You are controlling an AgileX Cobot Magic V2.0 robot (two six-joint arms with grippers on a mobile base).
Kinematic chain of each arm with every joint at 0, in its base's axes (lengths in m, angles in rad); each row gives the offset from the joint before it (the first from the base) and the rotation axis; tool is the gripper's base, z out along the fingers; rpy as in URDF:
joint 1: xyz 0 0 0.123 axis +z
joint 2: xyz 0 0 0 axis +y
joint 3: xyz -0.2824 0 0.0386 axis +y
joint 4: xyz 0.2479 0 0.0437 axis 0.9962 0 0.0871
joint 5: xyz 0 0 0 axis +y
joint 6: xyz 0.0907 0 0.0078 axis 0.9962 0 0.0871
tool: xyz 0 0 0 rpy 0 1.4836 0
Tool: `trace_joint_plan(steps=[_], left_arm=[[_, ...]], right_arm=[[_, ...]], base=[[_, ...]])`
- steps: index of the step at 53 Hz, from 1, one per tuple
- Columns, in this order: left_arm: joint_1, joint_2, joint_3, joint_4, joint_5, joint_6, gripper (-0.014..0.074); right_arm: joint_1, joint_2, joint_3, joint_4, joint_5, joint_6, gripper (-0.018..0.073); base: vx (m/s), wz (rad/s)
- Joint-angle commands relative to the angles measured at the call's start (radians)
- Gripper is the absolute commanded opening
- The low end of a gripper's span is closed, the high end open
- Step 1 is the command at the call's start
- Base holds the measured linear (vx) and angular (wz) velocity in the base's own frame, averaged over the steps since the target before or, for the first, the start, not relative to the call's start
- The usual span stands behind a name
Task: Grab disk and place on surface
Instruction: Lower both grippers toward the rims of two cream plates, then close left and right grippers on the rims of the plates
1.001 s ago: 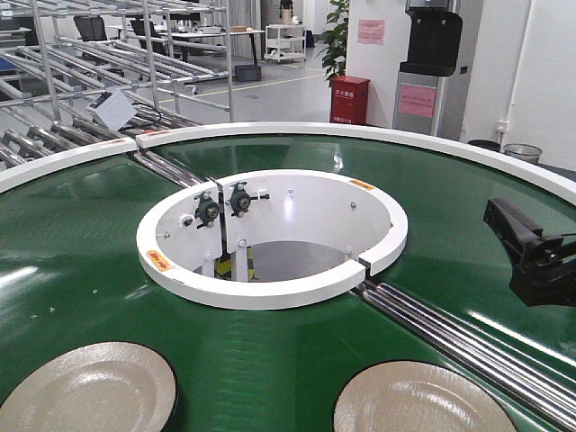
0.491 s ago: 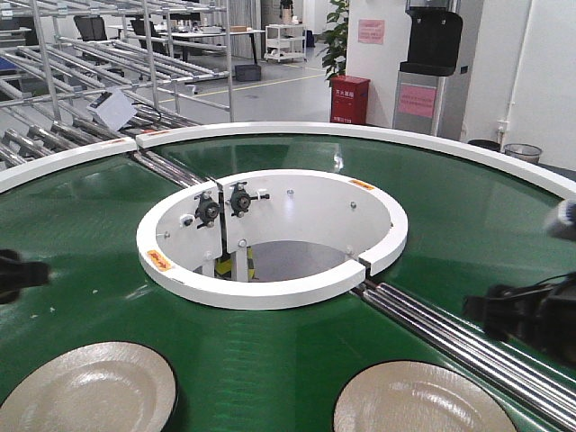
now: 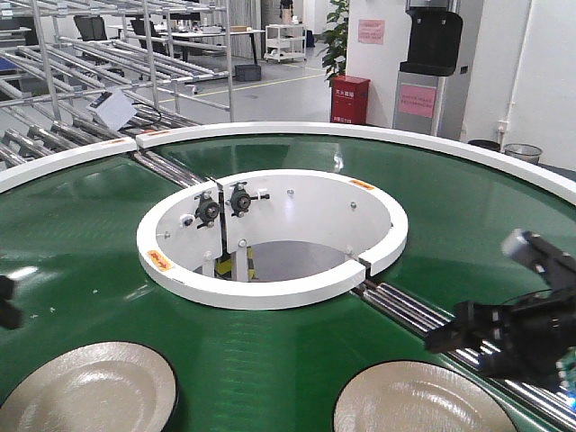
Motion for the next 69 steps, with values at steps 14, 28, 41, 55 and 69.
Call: trace_joint_plan(steps=[14, 28, 41, 55, 69], left_arm=[[0.124, 0.130, -0.033, -0.145, -0.006, 0.125, 0.0532], [0.118, 0.284, -0.033, -0.303, 0.024, 0.273, 0.0532], [0.091, 0.344, -0.033, -0.394, 0.039, 0.330, 0.0532], [0.024, 0.417, -0.033, -0.431, 0.068, 0.367, 0.0510], [-0.001, 0.421, -0.034, -0.558, 0.137, 0.433, -0.0010]], right_arm=[[-0.173, -0.028, -0.036, 0.167, 0.088, -0.121, 0.0564], [-0.173, -0.028, -0.036, 0.220, 0.075, -0.166, 0.0564], [-0.173, -0.028, -0.036, 0.235, 0.063, -0.171, 0.0564], [-0.173, -0.028, -0.036, 0.231, 0.070, -0.172, 0.0564], [-0.174, -0.028, -0.036, 0.163, 0.054, -0.130, 0.0564]], base=[[0.00, 0.00], [0.00, 0.00], [0.00, 0.00], [0.00, 0.00], [0.00, 0.00]])
